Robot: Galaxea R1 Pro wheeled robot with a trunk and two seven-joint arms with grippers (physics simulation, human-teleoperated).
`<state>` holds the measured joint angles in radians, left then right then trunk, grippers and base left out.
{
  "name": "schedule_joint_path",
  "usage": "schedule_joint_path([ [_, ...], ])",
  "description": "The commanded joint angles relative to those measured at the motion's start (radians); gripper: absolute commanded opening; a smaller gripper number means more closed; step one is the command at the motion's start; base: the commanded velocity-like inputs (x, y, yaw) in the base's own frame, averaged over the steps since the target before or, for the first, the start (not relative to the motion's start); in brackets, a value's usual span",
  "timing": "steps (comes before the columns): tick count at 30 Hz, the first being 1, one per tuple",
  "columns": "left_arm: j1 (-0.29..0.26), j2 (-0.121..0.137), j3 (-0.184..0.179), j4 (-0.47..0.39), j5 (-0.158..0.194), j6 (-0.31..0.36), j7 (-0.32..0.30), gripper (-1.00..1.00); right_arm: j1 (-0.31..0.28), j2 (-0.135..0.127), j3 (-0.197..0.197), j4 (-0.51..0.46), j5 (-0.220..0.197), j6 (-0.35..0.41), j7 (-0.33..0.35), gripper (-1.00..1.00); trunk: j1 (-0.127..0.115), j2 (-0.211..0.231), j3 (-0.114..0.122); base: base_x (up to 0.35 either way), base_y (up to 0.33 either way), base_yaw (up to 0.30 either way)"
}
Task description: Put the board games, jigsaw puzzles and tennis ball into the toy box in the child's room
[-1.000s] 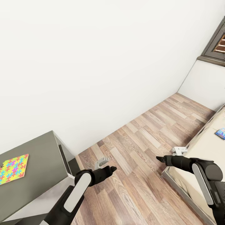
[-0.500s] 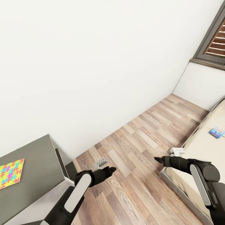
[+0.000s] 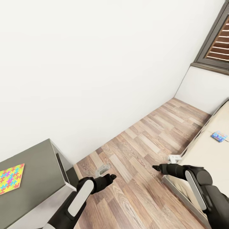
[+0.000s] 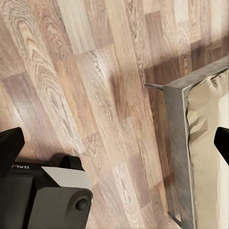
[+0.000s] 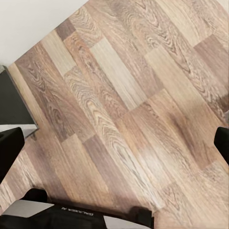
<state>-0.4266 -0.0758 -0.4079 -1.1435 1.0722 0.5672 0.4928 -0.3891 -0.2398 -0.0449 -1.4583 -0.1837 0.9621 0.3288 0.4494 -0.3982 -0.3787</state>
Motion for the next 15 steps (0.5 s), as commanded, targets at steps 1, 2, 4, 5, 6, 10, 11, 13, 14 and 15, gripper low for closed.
schedule_joint_path([
  [1,-0.001,0.0,-0.002,0.007,0.011,-0.012,0.007,1.0,-0.003,0.001,0.007,0.023,-0.001,-0.014,0.003,1.0,0.001,-0.002,0.0,0.0,0.0,-0.007],
  [2,-0.001,0.0,-0.003,0.016,0.01,-0.022,0.003,1.0,-0.005,0.002,0.014,0.043,-0.001,-0.03,0.002,1.0,0.001,-0.002,0.002,0.0,0.0,-0.005],
  [4,-0.001,0.0,-0.005,0.034,0.01,-0.038,-0.01,1.0,-0.008,0.008,0.024,0.074,-0.001,-0.055,0.002,1.0,0.001,-0.002,0.005,0.0,0.0,-0.004],
  [5,-0.001,0.0,-0.005,0.042,0.008,-0.045,-0.02,1.0,-0.009,0.011,0.027,0.085,-0.001,-0.065,0.002,1.0,0.001,-0.002,0.006,0.0,0.0,-0.003],
  [6,-0.001,0.001,-0.005,0.051,0.003,-0.053,-0.031,1.0,-0.01,0.013,0.03,0.094,-0.001,-0.073,0.002,1.0,0.001,-0.002,0.008,0.0,0.0,-0.002],
  [10,-0.001,0.0,-0.006,0.069,-0.032,-0.085,-0.071,1.0,-0.011,0.018,0.034,0.112,-0.001,-0.089,0.002,1.0,0.001,-0.002,0.015,0.0,0.0,-0.001],
  [11,-0.001,0.0,-0.006,0.074,-0.047,-0.095,-0.085,1.0,-0.011,0.019,0.035,0.115,-0.001,-0.093,0.002,1.0,0.001,-0.002,0.016,0.0,0.0,0.0],
  [13,-0.001,-0.001,-0.006,0.082,-0.074,-0.113,-0.108,1.0,-0.011,0.02,0.034,0.118,-0.002,-0.099,0.003,1.0,0.001,-0.002,0.019,0.0,0.0,0.0],
  [14,-0.001,-0.002,-0.007,0.086,-0.084,-0.119,-0.118,1.0,-0.01,0.02,0.034,0.119,-0.002,-0.101,0.004,1.0,0.001,-0.002,0.021,0.0,0.0,0.0],
  [15,-0.001,-0.002,-0.007,0.086,-0.084,-0.119,-0.118,1.0,-0.01,0.02,0.034,0.119,-0.002,-0.101,0.004,1.0,0.001,-0.002,0.023,0.0,0.0,0.0],
])
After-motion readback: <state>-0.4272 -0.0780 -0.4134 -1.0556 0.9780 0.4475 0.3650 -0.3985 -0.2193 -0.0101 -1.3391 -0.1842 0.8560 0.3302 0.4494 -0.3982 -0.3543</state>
